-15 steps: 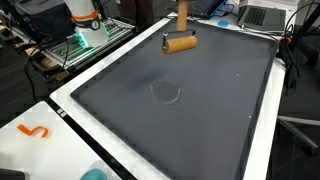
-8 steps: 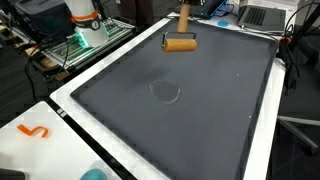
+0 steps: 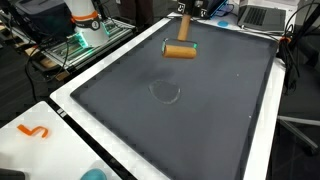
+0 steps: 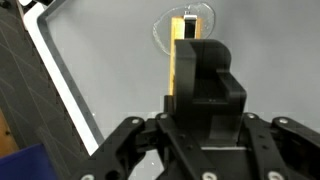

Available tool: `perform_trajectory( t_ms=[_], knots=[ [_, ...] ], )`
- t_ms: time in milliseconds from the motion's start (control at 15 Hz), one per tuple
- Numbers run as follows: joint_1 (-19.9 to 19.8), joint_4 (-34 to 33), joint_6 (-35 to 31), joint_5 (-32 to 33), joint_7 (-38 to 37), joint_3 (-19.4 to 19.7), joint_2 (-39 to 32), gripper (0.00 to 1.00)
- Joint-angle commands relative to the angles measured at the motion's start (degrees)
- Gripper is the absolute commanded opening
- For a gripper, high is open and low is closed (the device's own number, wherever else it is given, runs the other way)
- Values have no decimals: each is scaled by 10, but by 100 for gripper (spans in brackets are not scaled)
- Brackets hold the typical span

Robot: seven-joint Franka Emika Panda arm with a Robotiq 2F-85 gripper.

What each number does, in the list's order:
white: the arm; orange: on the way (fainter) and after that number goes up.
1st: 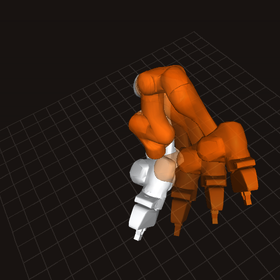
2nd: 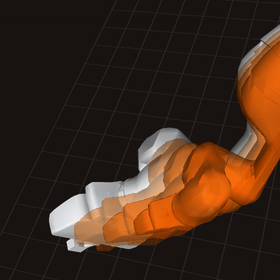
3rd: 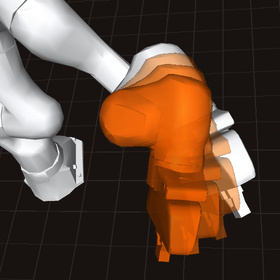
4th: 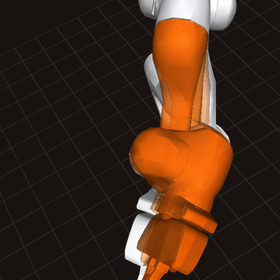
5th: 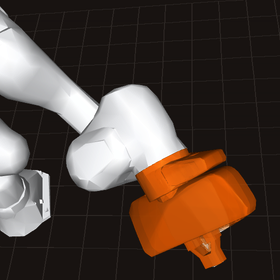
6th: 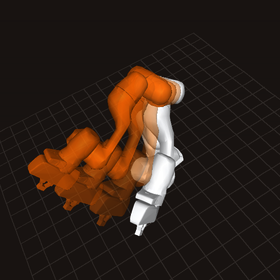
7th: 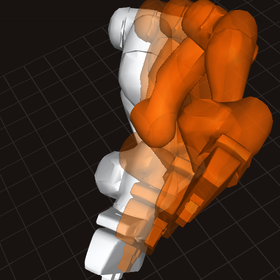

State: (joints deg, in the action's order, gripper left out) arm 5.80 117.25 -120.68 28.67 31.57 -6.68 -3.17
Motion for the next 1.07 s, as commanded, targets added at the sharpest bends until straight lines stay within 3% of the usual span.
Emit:
perform_trajectory(
  t_ms=[0,533,1000],
  knots=[
    [10,-20,29,24,-52,-2,-22,24],
    [21,-40,54,43,-102,-1,-54,24],
    [23,-54,82,34,-92,-2,-66,24]
  ],
)
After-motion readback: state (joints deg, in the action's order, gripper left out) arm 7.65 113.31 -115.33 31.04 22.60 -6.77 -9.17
